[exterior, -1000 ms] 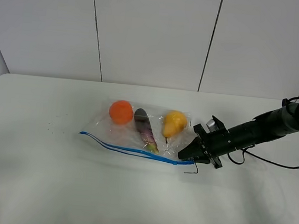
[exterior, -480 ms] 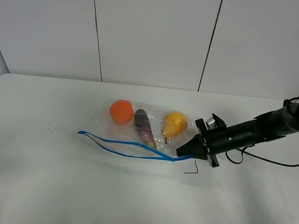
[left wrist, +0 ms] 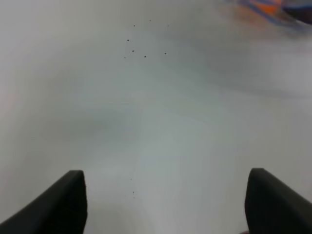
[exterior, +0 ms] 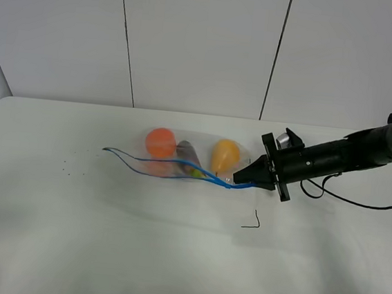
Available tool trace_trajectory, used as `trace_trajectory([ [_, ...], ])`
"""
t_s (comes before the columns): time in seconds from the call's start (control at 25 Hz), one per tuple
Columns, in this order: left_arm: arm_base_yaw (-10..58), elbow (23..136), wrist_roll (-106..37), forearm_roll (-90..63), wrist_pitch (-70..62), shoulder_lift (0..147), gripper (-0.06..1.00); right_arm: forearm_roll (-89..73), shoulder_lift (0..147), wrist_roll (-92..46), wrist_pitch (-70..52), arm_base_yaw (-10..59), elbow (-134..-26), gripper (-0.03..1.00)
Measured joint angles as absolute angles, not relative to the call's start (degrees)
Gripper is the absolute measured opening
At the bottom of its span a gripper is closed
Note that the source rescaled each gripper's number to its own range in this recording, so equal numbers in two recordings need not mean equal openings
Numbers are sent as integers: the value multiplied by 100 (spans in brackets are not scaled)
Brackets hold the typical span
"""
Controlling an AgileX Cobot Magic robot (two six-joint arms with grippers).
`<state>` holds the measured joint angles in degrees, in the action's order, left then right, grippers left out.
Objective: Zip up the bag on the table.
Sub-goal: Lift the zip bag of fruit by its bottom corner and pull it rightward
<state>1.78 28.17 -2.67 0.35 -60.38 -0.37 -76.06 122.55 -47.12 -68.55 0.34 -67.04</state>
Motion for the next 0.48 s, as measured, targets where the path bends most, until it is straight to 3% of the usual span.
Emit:
trace_trajectory([
  [0.48, 178, 2817, -267, 35, -6038, -37, 85, -8257, 11771, -4369, -6854, 34, -6704, 0],
])
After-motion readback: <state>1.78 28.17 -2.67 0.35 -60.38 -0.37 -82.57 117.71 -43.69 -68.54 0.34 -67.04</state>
